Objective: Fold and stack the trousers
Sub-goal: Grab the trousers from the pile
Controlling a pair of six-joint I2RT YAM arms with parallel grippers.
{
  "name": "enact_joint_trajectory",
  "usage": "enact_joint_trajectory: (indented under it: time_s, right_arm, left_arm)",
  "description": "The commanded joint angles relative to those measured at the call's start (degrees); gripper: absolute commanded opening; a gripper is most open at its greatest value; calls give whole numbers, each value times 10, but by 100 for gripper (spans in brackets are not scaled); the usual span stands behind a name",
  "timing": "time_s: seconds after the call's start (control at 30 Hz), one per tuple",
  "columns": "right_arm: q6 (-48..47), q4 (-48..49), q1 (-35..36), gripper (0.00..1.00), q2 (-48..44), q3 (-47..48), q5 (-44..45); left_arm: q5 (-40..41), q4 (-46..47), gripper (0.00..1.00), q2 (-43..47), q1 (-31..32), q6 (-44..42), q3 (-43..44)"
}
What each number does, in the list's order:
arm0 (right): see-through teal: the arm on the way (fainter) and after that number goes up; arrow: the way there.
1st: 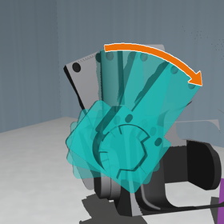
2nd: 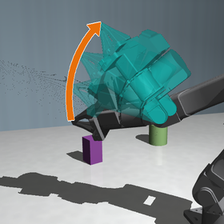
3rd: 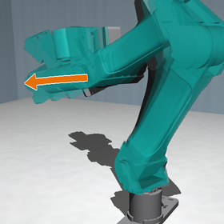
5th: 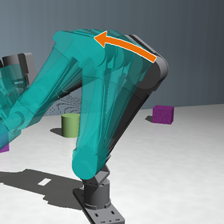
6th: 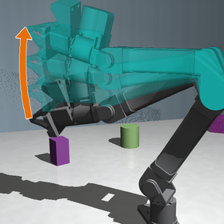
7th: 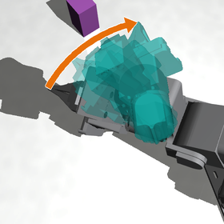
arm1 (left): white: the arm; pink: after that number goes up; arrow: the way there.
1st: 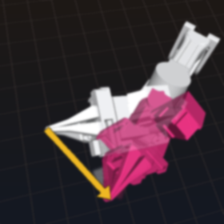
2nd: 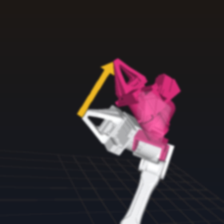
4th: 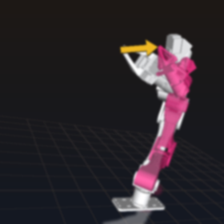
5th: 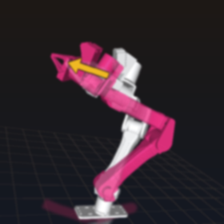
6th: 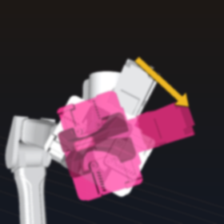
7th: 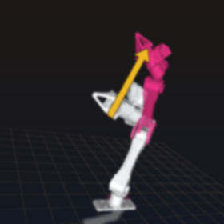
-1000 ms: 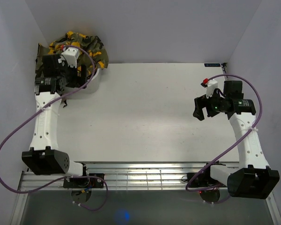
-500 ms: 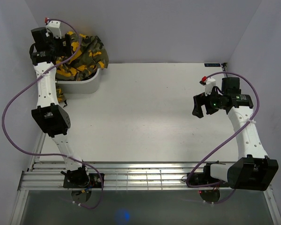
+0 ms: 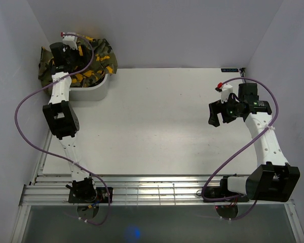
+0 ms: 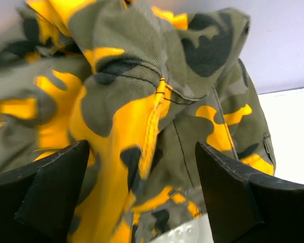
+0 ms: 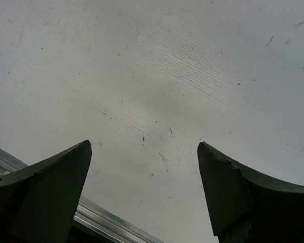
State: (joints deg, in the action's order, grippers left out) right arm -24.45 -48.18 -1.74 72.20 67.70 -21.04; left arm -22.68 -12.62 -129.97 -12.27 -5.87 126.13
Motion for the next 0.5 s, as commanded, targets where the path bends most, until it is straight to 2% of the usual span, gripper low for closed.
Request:
enact_joint_trajectory:
  time_s: [0.0, 0.1, 0.13, 0.23, 0.27, 0.3, 0.33, 0.47]
  right_arm:
    - [-2, 16, 1, 90, 0, 2, 16]
    - [-3, 15, 1, 90, -5, 2, 26]
    - [-3, 16, 1, 90, -7, 3, 28]
    - [-2, 16, 1, 90, -15, 6, 30]
    - [-1, 16, 1, 90, -16, 9, 28]
    - [1, 16, 1, 90, -19, 12, 28]
    - [5, 16, 1, 90, -21, 13, 27]
    - [14, 24, 1, 90, -36, 21, 9]
  left_arm:
    - [-43, 74, 93, -25, 1, 52, 31]
    - [-73, 105, 72, -31, 6, 74, 36]
    - [-77, 112, 57, -25, 7, 76, 39]
    - [-69, 127, 29, -8, 7, 88, 51]
    - [-66, 146, 14, 11, 6, 89, 59]
    - [-61, 153, 6, 23, 6, 93, 62]
    - [-56, 170, 0, 37, 7, 108, 65]
    - [-62, 227, 0, 120, 8, 139, 96]
